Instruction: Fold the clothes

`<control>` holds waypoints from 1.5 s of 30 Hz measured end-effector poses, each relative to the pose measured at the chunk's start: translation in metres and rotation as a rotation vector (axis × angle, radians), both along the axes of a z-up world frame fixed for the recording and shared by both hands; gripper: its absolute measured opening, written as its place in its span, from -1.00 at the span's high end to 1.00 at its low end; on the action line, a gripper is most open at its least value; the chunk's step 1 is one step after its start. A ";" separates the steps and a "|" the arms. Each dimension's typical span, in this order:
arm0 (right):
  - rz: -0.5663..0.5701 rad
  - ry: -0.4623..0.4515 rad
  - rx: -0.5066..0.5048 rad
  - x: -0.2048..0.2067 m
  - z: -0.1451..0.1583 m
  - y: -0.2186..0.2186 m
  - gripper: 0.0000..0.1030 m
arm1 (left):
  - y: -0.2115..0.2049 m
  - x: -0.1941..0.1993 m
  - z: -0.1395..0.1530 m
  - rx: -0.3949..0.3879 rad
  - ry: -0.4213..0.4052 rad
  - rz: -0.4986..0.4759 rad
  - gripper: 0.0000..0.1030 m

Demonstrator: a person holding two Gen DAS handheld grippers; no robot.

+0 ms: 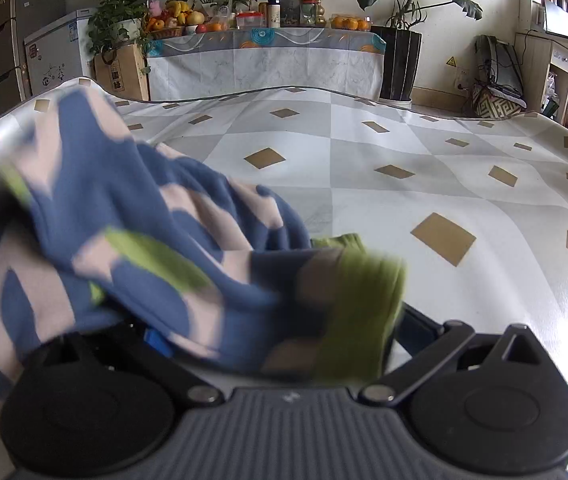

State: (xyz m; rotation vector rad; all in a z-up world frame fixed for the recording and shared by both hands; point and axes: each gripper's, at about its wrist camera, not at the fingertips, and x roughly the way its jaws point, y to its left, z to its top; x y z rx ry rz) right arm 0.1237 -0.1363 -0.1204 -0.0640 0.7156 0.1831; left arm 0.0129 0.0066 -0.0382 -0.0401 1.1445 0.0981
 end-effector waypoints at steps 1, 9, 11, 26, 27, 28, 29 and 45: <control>0.000 0.000 0.000 0.000 0.000 0.000 -1.00 | 0.001 0.000 -0.001 0.001 0.003 0.004 -1.00; 0.000 0.000 0.000 -0.001 0.000 0.002 -1.00 | 0.012 0.004 -0.002 -0.011 0.013 0.068 -1.00; 0.000 0.000 0.000 -0.001 0.000 0.001 -1.00 | 0.013 0.005 -0.003 -0.016 0.017 0.077 -1.00; 0.000 0.000 0.000 -0.001 0.000 0.002 -1.00 | 0.020 0.018 -0.014 -0.008 0.068 0.131 -1.00; 0.000 0.000 0.000 -0.001 0.000 0.002 -1.00 | 0.020 0.018 -0.015 -0.008 0.073 0.131 -1.00; 0.000 0.000 0.000 -0.001 0.000 0.002 -1.00 | 0.020 0.019 -0.016 -0.010 0.077 0.131 -1.00; 0.000 0.000 0.000 -0.001 0.000 0.002 -1.00 | 0.019 0.019 -0.016 -0.011 0.077 0.130 -1.00; -0.036 0.086 -0.020 -0.026 0.009 0.001 -1.00 | 0.011 0.012 -0.006 0.012 0.033 0.098 -1.00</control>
